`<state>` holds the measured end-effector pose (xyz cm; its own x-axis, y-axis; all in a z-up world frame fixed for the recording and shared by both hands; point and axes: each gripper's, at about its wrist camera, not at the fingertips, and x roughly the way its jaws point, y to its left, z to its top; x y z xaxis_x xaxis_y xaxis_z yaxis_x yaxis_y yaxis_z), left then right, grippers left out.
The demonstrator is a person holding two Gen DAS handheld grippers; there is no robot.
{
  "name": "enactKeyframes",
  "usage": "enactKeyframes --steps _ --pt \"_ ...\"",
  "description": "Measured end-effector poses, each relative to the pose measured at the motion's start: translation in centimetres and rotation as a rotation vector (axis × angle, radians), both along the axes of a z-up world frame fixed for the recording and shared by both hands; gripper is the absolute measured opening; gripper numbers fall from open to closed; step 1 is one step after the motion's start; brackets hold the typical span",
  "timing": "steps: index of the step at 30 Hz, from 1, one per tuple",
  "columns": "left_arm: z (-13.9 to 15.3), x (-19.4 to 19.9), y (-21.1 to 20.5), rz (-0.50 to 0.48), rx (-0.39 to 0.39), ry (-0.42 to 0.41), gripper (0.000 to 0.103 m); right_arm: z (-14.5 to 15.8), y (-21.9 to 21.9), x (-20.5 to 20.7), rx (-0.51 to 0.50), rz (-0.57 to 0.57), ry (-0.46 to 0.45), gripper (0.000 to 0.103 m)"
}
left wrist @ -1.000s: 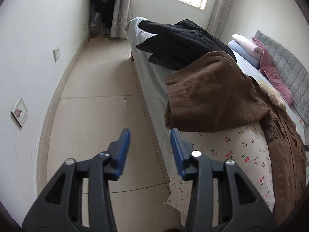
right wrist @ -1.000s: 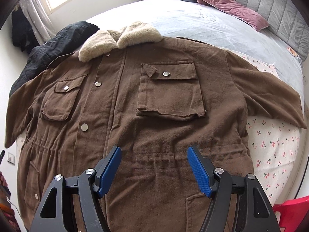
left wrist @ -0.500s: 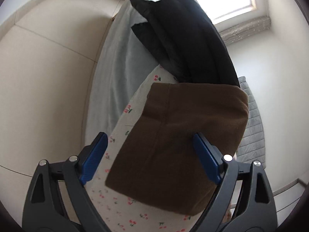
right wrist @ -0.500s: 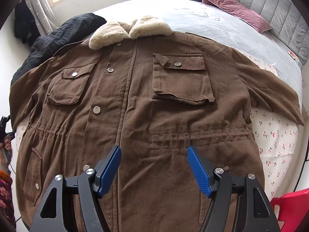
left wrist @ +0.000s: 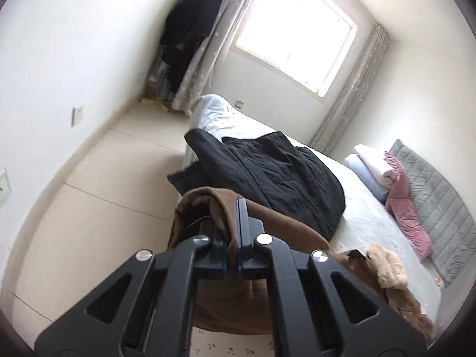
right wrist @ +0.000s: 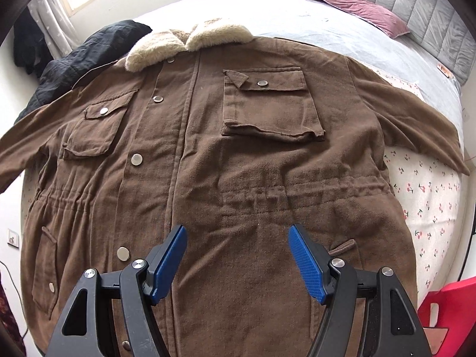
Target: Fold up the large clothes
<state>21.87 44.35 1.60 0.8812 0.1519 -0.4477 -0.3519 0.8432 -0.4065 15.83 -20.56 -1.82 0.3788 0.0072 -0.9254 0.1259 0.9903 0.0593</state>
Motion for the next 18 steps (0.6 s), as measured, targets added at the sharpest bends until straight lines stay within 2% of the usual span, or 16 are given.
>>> enactKeyframes --steps 3,5,6,8,9,11,14,18 --pt "-0.5 3.5 -1.0 0.079 0.171 0.162 0.009 0.2 -0.4 -0.5 0.013 -0.011 -0.026 0.072" --pt "-1.3 4.7 -2.0 0.092 0.207 0.278 0.013 0.6 -1.3 -1.3 0.037 -0.019 -0.044 0.072" --pt "-1.3 4.4 -2.6 0.096 0.210 0.291 0.020 0.9 -1.9 -2.0 0.044 -0.024 -0.051 0.072" --pt "-0.6 3.0 -4.1 0.068 0.210 0.276 0.062 1.9 -3.3 -3.5 0.047 -0.033 -0.067 0.072" --pt "-0.2 2.0 -5.2 0.041 0.217 0.267 0.068 2.5 -4.2 -4.3 0.047 -0.039 -0.080 0.072" --pt "0.4 0.3 -6.6 -0.021 0.245 0.259 0.075 3.7 -6.2 -6.3 0.048 -0.056 -0.110 0.072" --pt "0.7 -2.3 -10.0 -0.148 0.273 0.303 0.082 5.1 -9.1 -9.5 0.060 -0.074 -0.134 0.075" --pt "0.7 -7.0 -14.3 -0.317 0.239 0.322 0.087 5.7 -12.4 -14.6 0.099 -0.086 -0.175 0.078"
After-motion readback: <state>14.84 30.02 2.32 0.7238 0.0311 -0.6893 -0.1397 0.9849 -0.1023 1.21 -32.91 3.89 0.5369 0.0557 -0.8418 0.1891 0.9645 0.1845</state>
